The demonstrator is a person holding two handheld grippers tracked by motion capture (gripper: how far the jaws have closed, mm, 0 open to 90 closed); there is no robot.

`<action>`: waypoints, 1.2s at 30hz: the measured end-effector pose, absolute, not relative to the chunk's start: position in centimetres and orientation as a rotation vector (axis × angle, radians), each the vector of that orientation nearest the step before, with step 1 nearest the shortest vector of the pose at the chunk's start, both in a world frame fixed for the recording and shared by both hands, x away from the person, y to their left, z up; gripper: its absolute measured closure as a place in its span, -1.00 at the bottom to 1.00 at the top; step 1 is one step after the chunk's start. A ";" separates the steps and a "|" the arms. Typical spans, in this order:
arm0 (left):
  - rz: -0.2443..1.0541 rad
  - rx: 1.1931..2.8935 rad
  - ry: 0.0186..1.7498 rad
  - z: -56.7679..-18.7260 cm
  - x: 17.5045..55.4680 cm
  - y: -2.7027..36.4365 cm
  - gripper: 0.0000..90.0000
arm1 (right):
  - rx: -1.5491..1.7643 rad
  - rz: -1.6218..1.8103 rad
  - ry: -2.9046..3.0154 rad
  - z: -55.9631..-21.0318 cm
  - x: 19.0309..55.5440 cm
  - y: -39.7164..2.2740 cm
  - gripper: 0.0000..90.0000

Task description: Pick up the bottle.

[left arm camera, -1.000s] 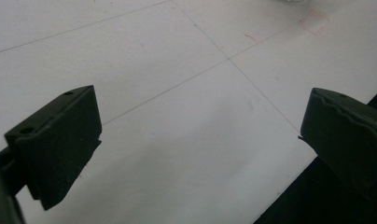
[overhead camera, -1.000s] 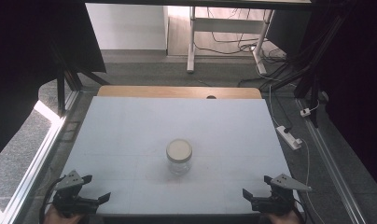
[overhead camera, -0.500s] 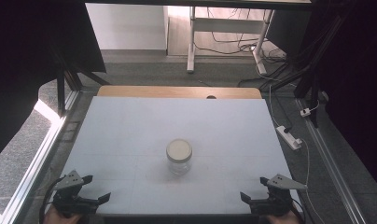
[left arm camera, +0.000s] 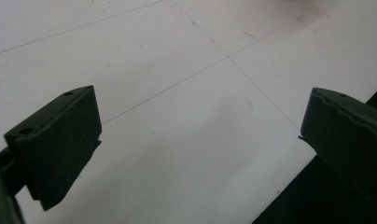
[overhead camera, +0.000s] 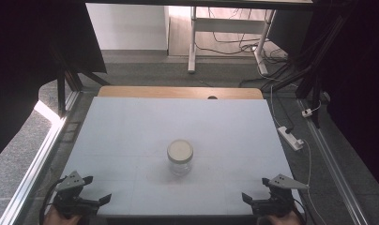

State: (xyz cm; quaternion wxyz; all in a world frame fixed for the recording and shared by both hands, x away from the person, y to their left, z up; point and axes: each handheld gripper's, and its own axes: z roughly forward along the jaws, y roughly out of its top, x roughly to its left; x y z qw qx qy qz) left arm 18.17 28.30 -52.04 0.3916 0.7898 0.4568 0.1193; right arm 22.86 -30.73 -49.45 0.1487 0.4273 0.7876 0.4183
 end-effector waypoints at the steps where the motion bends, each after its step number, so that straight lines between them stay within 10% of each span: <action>1: 0.311 2.007 1.162 -52.0 18.2 28.2 -1.00 | 1.229 1.203 2.265 -49.5 22.9 -30.7 -1.00; 36: 0.200 2.016 0.906 -51.2 22.1 23.4 -1.00 | 1.217 1.196 2.288 -49.5 22.9 -30.6 -1.00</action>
